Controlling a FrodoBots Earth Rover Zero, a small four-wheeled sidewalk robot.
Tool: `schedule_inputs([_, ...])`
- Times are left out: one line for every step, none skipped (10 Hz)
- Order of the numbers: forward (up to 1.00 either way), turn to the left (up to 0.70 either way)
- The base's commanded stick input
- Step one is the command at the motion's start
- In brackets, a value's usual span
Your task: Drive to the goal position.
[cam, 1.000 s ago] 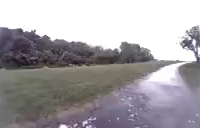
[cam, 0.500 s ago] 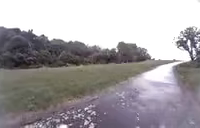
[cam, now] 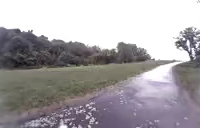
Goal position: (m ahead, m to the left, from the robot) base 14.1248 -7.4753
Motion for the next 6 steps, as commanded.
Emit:
schedule_inputs([1.00, -0.27])
schedule_inputs([1.00, -0.27])
schedule_inputs([1.00, -0.27])
schedule_inputs([1.00, -0.27])
schedule_inputs([1.00, -0.27])
schedule_inputs([1.00, -0.27])
